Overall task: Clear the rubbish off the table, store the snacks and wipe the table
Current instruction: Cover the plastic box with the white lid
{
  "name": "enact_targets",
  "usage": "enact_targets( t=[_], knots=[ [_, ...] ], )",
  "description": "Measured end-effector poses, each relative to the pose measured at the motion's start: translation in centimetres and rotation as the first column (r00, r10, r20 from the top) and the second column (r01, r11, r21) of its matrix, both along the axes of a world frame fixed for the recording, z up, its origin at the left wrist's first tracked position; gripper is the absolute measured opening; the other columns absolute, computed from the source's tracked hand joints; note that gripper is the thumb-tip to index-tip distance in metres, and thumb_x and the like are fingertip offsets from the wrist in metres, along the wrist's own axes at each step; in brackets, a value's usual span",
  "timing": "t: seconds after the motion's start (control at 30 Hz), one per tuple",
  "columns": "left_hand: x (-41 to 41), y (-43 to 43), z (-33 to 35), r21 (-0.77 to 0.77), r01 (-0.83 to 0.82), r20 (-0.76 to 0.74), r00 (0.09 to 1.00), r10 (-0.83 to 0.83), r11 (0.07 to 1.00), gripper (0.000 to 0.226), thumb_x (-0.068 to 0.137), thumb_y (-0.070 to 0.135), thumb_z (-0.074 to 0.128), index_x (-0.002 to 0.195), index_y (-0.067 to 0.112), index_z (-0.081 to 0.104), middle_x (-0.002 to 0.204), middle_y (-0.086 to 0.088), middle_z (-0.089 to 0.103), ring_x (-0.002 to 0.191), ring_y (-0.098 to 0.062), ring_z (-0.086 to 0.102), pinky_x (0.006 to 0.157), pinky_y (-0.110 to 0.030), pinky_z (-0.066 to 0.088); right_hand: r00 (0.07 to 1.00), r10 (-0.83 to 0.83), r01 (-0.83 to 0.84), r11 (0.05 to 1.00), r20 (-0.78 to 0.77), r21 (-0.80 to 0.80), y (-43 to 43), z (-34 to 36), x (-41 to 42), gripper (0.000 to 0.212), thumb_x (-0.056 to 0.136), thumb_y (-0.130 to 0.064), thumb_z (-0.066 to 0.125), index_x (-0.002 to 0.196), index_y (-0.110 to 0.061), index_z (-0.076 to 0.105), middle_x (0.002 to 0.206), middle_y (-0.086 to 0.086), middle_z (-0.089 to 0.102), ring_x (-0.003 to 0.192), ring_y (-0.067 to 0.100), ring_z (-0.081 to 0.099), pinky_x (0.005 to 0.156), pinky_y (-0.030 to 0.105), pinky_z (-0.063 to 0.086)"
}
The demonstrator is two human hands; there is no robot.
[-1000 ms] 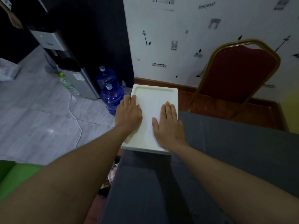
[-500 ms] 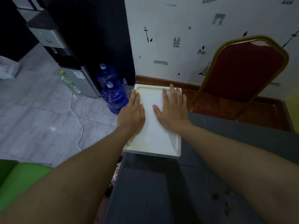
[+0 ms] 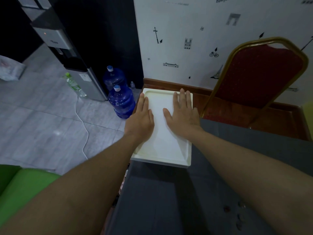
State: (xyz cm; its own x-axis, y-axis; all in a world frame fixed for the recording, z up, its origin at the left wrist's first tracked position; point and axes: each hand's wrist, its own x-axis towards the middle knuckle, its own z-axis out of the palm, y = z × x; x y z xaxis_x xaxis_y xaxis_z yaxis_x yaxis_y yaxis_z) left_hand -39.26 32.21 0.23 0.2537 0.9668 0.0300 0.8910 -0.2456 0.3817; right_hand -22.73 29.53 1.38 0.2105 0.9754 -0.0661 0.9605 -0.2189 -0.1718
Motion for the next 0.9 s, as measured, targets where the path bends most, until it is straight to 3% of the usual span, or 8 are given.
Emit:
enact_targets(
  t=[0.13,0.2,0.43,0.53,0.63,0.9],
  knots=[
    [0.1,0.2,-0.2,0.009,-0.006,-0.013,1.0,0.006,1.0,0.062,0.104,0.045,0.016,0.157,0.024,-0.006,0.164,0.009,-0.014,0.121,-0.015,0.057,0.057,-0.011,0.036,0.999,-0.028,0.028,1.0,-0.016,-0.008,-2.2,-0.6,-1.1,0.078,0.101,-0.062,0.016,0.161,-0.016,-0.005,0.168,0.003,-0.015,0.155,0.024,-0.012,0.115,0.052,0.03],
    [0.1,0.3,-0.2,0.017,-0.01,-0.021,1.0,0.011,1.0,0.061,0.104,0.046,0.016,0.158,0.024,-0.005,0.165,0.009,-0.012,0.125,-0.016,0.055,0.065,-0.013,0.042,0.999,-0.039,0.039,0.999,-0.023,-0.006,-2.8,-0.8,-1.5,0.078,0.101,-0.063,0.016,0.161,-0.017,-0.005,0.169,0.002,-0.014,0.155,0.024,-0.011,0.115,0.051,0.03],
    [0.0,0.3,0.1,0.006,0.002,-0.089,0.996,-0.002,1.0,0.062,0.104,0.045,0.018,0.158,0.021,-0.003,0.165,0.006,-0.01,0.123,-0.022,0.052,0.085,-0.034,0.055,0.999,-0.014,0.014,1.0,-0.029,-0.001,-2.9,-0.4,-1.3,0.078,0.101,-0.061,0.017,0.161,-0.016,-0.003,0.169,0.003,-0.012,0.155,0.023,-0.01,0.11,0.048,0.039],
    [-0.5,-0.8,0.1,0.011,0.033,-0.14,0.99,-0.031,0.999,0.063,0.104,0.046,0.017,0.157,0.019,-0.004,0.165,0.002,-0.012,0.133,-0.023,0.046,0.097,-0.036,0.052,1.0,-0.012,0.012,1.0,-0.016,-0.008,-2.9,-0.3,-1.4,0.077,0.101,-0.061,0.016,0.161,-0.016,-0.004,0.169,0.003,-0.013,0.155,0.023,-0.01,0.11,0.046,0.04],
    [-1.3,-2.9,-0.3,0.006,0.058,-0.151,0.987,-0.057,0.998,0.064,0.103,0.049,0.013,0.157,0.019,-0.007,0.165,0.0,-0.015,0.147,-0.024,0.029,0.11,-0.04,0.043,1.0,-0.022,0.022,1.0,-0.016,-0.016,-3.0,-0.2,-1.5,0.077,0.102,-0.061,0.016,0.161,-0.016,-0.004,0.169,0.003,-0.012,0.155,0.023,-0.01,0.11,0.047,0.039],
    [-1.5,-3.7,-0.5,0.046,0.043,-0.109,0.993,-0.038,0.998,0.062,0.103,0.048,0.014,0.157,0.023,-0.004,0.165,0.002,-0.012,0.147,-0.021,0.028,0.112,-0.04,0.041,0.998,-0.037,0.035,0.999,-0.045,-0.04,-4.5,-0.2,-2.1,0.073,0.104,-0.055,0.018,0.161,-0.014,-0.003,0.169,0.002,-0.011,0.156,0.022,-0.008,0.114,0.052,0.037]
  ],
)
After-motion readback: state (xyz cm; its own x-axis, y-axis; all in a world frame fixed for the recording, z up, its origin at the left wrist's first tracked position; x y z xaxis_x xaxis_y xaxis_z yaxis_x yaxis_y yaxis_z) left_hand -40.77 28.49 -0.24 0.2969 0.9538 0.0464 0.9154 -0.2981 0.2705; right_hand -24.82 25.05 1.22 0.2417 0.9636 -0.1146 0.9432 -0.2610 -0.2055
